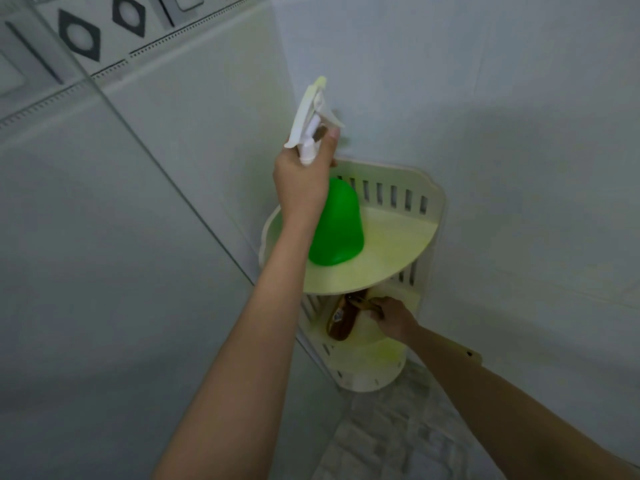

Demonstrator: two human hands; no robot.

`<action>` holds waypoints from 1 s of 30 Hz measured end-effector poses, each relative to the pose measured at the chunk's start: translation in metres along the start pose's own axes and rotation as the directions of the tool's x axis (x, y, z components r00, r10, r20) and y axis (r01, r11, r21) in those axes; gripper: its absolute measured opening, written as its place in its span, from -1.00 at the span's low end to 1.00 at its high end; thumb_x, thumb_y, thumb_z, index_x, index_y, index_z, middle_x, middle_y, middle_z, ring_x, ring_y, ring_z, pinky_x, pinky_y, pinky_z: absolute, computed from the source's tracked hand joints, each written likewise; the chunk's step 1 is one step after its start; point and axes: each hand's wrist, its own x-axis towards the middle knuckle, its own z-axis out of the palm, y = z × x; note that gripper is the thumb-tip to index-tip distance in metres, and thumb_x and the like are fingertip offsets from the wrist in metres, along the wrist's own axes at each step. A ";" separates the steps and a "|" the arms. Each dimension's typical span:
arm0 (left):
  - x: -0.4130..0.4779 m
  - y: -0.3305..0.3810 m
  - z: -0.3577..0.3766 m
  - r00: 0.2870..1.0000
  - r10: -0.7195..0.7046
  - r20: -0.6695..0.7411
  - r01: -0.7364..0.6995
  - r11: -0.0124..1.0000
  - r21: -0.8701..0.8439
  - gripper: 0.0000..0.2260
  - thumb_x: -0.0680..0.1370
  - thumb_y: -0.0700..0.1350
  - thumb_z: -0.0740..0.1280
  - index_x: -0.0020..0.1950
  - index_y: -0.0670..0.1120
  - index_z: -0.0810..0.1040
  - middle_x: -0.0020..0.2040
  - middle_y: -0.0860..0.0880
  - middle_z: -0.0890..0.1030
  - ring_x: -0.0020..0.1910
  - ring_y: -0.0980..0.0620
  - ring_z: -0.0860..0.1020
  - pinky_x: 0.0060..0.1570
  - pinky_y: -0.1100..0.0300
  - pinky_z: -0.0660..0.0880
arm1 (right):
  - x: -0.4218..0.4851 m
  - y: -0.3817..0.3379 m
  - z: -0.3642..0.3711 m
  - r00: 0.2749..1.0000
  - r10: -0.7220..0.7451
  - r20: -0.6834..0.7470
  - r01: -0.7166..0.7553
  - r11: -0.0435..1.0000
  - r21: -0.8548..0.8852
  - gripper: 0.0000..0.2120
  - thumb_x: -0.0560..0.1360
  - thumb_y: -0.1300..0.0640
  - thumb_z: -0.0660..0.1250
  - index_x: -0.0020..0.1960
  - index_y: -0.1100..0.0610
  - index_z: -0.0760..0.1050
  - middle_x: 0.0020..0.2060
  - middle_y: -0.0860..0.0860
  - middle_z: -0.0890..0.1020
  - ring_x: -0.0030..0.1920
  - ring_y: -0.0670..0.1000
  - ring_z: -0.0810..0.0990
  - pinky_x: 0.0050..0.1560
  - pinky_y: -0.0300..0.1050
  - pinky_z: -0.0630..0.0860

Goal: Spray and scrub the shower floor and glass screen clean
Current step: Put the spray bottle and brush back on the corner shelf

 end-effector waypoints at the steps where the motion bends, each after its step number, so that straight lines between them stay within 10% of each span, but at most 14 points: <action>1: -0.005 -0.006 -0.004 1.000 0.009 0.004 -0.009 0.999 0.033 -0.85 0.56 -0.09 0.47 0.10 0.04 0.60 -0.12 0.15 0.66 -0.16 0.18 0.63 -0.02 0.19 0.59 | -0.002 0.001 0.001 1.000 0.007 -0.025 -0.009 0.999 -0.043 -0.67 0.65 -0.05 0.09 0.27 0.09 0.48 0.00 0.11 0.59 -0.02 0.13 0.57 -0.16 -0.07 0.43; 8: -0.038 -0.030 -0.023 0.992 0.109 -0.056 -0.093 0.967 0.237 -0.62 0.49 -0.03 0.53 0.24 -0.13 0.59 0.08 -0.02 0.66 0.04 0.04 0.60 0.04 0.22 0.55 | -0.018 0.014 0.019 0.998 -0.024 -0.063 0.005 0.955 -0.296 -0.51 0.63 0.19 0.06 0.55 0.06 0.11 0.22 0.12 0.46 0.20 0.17 0.45 0.09 0.03 0.45; 18: -0.022 -0.027 -0.019 0.995 0.096 -0.009 -0.089 0.950 0.301 -0.62 0.53 -0.12 0.48 0.31 -0.20 0.58 0.16 -0.11 0.67 0.14 -0.06 0.61 0.20 0.00 0.55 | -0.006 0.001 0.013 0.989 -0.111 -0.097 0.089 0.974 -0.207 -0.54 0.56 0.33 0.14 0.43 0.08 0.33 0.16 0.12 0.49 0.19 0.14 0.46 0.03 0.01 0.48; 30: -0.020 -0.033 -0.011 0.992 0.117 0.040 -0.123 0.956 0.266 -0.55 0.57 -0.07 0.42 0.42 -0.21 0.51 0.26 -0.12 0.64 0.25 -0.08 0.59 0.30 -0.04 0.52 | -0.002 -0.004 0.014 0.995 -0.025 -0.096 -0.017 0.910 -0.414 -0.43 0.60 0.33 0.07 0.55 -0.01 0.11 0.13 0.11 0.48 0.14 0.13 0.47 -0.04 -0.01 0.50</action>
